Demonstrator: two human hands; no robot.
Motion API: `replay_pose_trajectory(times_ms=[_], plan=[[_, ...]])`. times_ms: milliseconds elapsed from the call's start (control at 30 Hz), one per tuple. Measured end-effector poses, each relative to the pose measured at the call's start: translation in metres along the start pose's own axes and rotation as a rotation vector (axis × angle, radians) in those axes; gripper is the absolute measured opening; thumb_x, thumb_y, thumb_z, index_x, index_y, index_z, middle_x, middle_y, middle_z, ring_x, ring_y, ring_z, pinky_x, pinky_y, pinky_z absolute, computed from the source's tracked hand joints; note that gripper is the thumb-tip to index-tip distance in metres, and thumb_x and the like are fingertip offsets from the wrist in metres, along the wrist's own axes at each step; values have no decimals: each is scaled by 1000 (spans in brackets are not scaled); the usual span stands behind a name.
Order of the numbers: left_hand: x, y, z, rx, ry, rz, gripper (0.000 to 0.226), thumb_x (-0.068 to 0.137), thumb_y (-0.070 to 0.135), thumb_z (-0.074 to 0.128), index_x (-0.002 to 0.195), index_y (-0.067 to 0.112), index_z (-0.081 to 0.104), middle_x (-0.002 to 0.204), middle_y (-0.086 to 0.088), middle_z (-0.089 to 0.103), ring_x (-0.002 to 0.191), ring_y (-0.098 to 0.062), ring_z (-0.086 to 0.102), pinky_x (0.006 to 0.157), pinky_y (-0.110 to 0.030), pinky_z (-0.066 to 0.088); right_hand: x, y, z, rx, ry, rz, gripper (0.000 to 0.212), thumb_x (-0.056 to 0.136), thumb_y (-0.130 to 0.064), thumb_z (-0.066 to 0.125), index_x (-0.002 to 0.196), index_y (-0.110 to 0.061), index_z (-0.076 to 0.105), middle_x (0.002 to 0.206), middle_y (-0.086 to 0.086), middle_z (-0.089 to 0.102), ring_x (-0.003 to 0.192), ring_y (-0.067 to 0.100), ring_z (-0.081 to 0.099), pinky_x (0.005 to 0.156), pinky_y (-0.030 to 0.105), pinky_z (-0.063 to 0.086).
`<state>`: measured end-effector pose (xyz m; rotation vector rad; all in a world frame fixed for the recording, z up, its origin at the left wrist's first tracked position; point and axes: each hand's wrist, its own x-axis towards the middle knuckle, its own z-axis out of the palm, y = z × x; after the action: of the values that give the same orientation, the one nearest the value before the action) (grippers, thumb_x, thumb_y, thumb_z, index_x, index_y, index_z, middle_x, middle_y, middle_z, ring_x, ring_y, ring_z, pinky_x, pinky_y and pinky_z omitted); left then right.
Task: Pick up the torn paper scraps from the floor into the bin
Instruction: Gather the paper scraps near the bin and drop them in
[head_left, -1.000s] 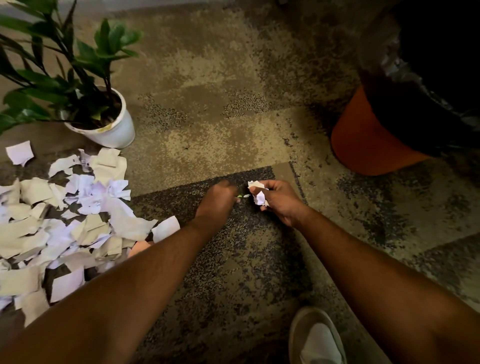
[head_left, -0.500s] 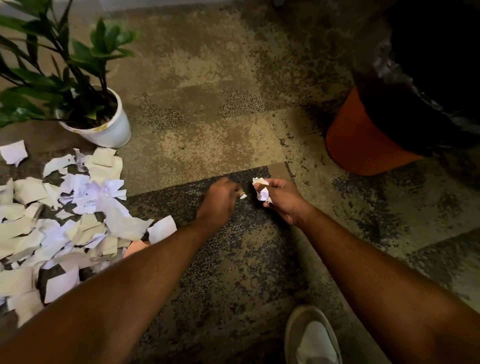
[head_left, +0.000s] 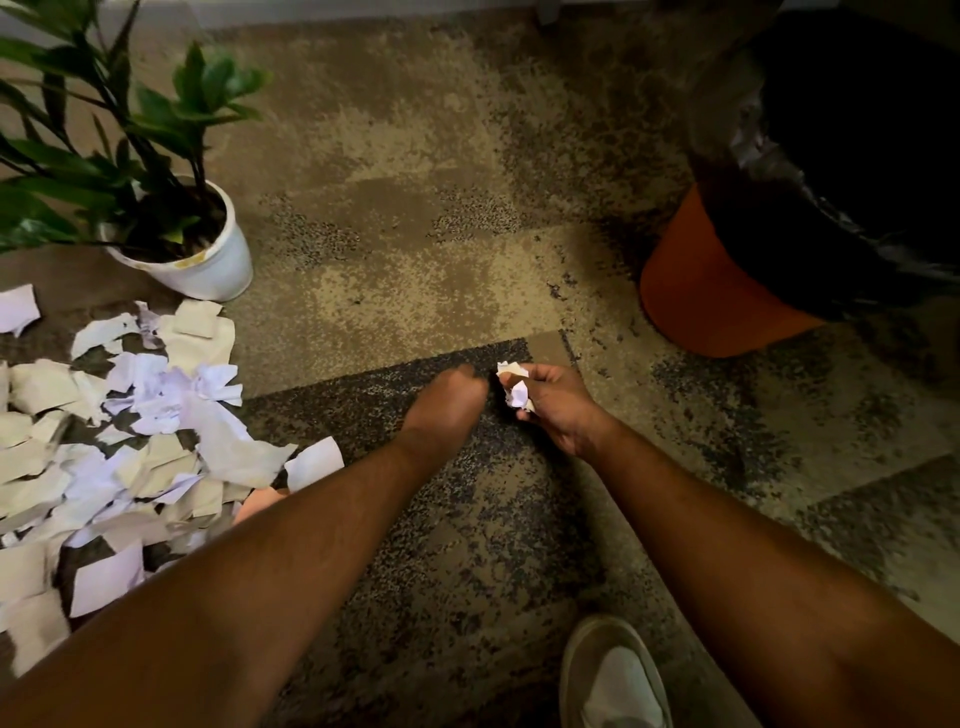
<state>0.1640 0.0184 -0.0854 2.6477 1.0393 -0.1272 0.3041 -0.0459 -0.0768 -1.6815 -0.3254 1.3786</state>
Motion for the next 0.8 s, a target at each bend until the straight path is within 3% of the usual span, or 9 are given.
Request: replay_pose_trajectory(times_ms=[233,367,433,600,700,800], plan=[[4,-5,1,-125,1,-48,13,91,2,56,102,3,63,111,-18,56,98,-36,59,84,-43,50,-9,-3,2,44,17,16,3,92,-11,73,94,-11,71,69,1,66,50,3,57,45,17,46],[1,-7,3,-398,56,-219,19,79,-6,56,85,11,63,97,-17,63,92,-34,60,79,-35,45,-14,-7,0,59,35,11,8,93,-9,72,101,-8,71,72,2,65,51,3,56,45,16,45],[-2,-5,1,-551,99,-318,22,84,-4,54,79,16,62,90,-14,66,87,-31,62,71,-32,43,-17,-9,-1,55,38,3,14,93,-11,72,106,-7,70,72,1,66,54,5,56,45,16,45],[-4,17,-36,-839,255,-462,13,97,10,56,94,11,69,88,-2,65,80,-16,56,65,-22,33,-26,-34,1,47,13,-35,18,93,-11,72,109,-2,71,71,1,65,55,6,56,45,16,45],[10,31,-71,-958,326,-479,12,97,13,58,101,11,69,94,-2,67,86,-16,58,69,-20,37,-33,-63,-1,51,-15,-87,11,93,-6,71,101,0,71,71,3,64,57,8,56,43,17,43],[28,47,-111,-1046,422,-449,9,95,14,60,97,13,69,99,-7,72,93,-25,66,80,-32,50,-48,-108,-7,93,-28,-131,3,94,-1,67,96,-1,69,68,3,66,49,5,56,41,16,43]])
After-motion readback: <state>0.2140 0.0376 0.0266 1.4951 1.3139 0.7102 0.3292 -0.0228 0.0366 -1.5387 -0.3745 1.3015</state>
